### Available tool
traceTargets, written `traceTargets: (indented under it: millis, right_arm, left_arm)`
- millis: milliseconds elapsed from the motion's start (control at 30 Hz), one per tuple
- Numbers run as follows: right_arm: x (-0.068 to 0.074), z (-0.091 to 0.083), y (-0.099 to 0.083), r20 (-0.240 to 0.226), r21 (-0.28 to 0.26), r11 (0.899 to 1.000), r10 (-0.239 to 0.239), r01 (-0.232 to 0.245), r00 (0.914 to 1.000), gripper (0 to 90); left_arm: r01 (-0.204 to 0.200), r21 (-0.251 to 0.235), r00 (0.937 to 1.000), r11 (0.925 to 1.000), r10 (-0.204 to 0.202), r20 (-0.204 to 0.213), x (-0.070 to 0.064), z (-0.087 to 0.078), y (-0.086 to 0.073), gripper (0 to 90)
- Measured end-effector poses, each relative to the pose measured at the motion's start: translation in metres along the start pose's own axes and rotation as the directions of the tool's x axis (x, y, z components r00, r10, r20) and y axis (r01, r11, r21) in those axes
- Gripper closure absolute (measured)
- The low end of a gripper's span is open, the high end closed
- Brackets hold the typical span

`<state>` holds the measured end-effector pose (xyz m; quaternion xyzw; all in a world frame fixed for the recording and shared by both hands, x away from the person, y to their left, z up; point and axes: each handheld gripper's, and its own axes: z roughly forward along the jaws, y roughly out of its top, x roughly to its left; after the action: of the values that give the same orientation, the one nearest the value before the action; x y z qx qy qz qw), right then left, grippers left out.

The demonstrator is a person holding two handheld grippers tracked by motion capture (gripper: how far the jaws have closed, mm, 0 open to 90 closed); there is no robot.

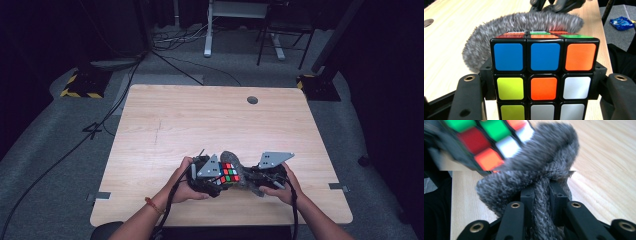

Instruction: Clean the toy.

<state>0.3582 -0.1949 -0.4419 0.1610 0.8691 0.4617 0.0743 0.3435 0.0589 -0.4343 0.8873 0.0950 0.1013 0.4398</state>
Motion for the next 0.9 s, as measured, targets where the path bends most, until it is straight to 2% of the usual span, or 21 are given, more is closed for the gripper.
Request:
traceTargets:
  millis: [67, 167, 267, 367, 467, 633, 700, 800, 900]
  right_arm:
    - [0.002, -0.001, 0.001, 0.009, -0.012, 1.000, -0.010, 0.010, 0.9999, 76.7]
    - [0.001, -0.004, 0.002, -0.012, -0.044, 0.999, 0.005, -0.006, 0.9999, 76.8]
    - [0.005, -0.006, 0.005, 0.000, -0.059, 0.998, -0.011, 0.011, 0.9999, 76.8]
    - [0.009, -0.010, 0.009, -0.005, -0.089, 0.996, -0.017, 0.016, 0.9998, 76.8]
    - [0.014, -0.010, 0.013, 0.012, -0.088, 0.995, -0.040, 0.040, 0.9991, 76.8]
    - [0.016, -0.010, 0.016, 0.020, -0.097, 0.994, -0.042, 0.044, 0.9989, 76.9]
    - [0.018, -0.008, 0.017, 0.030, -0.091, 0.995, -0.048, 0.050, 0.9984, 76.9]
    - [0.017, -0.006, 0.016, 0.052, -0.066, 0.996, -0.051, 0.054, 0.9973, 77.0]
    - [0.015, 0.000, 0.012, 0.077, -0.004, 0.998, -0.068, 0.069, 0.9947, 77.0]
  left_arm:
    - [-0.017, 0.016, 0.9998, 0.9997, 0.017, -0.012, -0.001, 0.001, -0.001, 33.7]
    - [-0.017, 0.021, 0.9998, 0.9996, 0.017, -0.013, -0.001, 0.002, -0.002, 33.6]
    - [-0.017, 0.023, 0.9998, 0.9996, 0.017, -0.014, -0.001, 0.002, -0.002, 33.3]
    - [-0.006, 0.048, 0.9999, 0.9988, 0.007, -0.013, -0.002, 0.006, -0.002, 33.1]
    - [-0.011, 0.051, 0.9999, 0.9986, 0.011, -0.010, -0.001, 0.007, -0.002, 33.2]
    - [-0.009, 0.078, 0.9998, 0.9969, 0.011, -0.018, -0.001, 0.011, -0.002, 33.2]
    - [-0.004, 0.081, 0.9997, 0.9967, 0.005, -0.023, 0.000, 0.011, -0.002, 33.3]
    - [0.000, 0.059, 0.9997, 0.9983, 0.002, -0.024, 0.000, 0.008, -0.002, 33.5]
    - [0.004, 0.034, 0.9997, 0.9994, -0.003, -0.023, 0.001, 0.004, -0.001, 33.5]
